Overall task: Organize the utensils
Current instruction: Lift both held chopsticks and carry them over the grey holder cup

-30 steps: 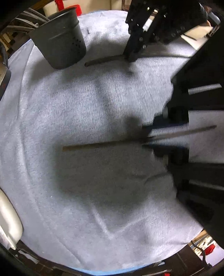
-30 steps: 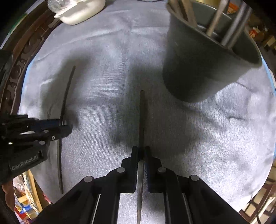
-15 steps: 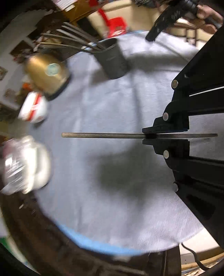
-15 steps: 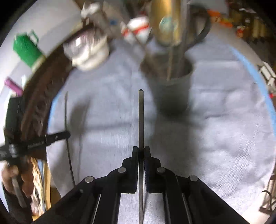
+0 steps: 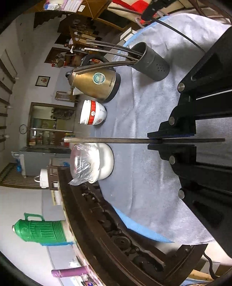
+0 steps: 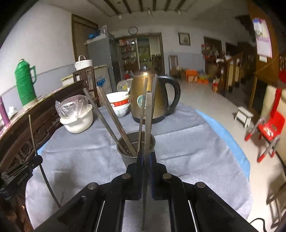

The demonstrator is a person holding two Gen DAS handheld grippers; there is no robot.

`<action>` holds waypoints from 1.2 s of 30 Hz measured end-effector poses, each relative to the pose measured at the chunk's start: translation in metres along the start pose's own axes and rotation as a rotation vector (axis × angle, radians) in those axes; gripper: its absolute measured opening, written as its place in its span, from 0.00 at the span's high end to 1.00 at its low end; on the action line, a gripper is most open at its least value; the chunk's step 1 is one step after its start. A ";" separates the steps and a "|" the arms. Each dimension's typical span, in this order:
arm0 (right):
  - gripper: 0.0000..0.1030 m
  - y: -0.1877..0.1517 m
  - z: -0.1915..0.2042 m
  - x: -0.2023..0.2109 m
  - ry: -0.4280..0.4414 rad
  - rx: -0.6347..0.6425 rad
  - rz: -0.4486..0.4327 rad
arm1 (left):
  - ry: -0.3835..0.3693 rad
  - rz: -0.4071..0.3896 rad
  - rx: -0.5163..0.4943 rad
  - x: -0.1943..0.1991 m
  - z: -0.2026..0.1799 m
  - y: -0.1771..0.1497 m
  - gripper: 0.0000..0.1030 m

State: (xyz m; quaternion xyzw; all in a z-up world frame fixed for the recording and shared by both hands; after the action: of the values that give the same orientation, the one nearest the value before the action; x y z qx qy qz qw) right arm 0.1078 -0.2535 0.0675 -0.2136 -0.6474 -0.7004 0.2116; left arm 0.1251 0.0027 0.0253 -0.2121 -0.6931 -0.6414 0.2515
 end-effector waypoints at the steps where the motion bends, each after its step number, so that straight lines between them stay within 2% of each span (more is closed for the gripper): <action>1: 0.94 -0.004 0.001 0.004 0.001 0.008 -0.006 | -0.007 0.003 0.003 0.003 0.003 -0.003 0.95; 6: 0.93 -0.015 0.005 0.021 0.016 0.027 -0.033 | -0.025 0.028 0.031 0.015 0.016 -0.019 0.95; 14: 0.93 -0.027 -0.013 0.043 0.043 -0.036 -0.038 | -0.081 0.065 0.147 0.028 0.044 -0.026 0.95; 19: 0.93 -0.034 -0.020 0.052 0.043 -0.056 -0.040 | -0.069 0.033 0.141 0.043 0.051 -0.036 0.94; 24: 0.93 -0.040 -0.020 0.059 0.049 -0.058 -0.040 | -0.063 -0.004 0.094 0.069 0.051 -0.049 0.93; 27: 0.93 -0.043 -0.020 0.063 0.054 -0.062 -0.041 | -0.080 -0.004 0.087 0.080 0.050 -0.054 0.93; 31: 0.93 -0.044 -0.020 0.065 0.060 -0.074 -0.042 | -0.101 -0.008 0.087 0.087 0.048 -0.052 0.95; 36: 0.93 -0.037 -0.029 0.073 0.059 -0.104 -0.063 | -0.131 -0.023 0.138 0.094 0.053 -0.038 0.95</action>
State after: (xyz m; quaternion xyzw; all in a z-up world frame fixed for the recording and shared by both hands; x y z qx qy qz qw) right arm 0.0261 -0.2816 0.0765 -0.1833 -0.6100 -0.7454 0.1969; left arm 0.0239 0.0491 0.0510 -0.2277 -0.7529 -0.5799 0.2120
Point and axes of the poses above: each gripper's, at about its wrist camera, not at the fingertips, and x roughly against the way its jaws point, z to its left, y to its top, the point moved 6 cm from there along -x, roughly the way its jaws point, and after that the axes turned 3 degrees about z, right-handed, at the moved point
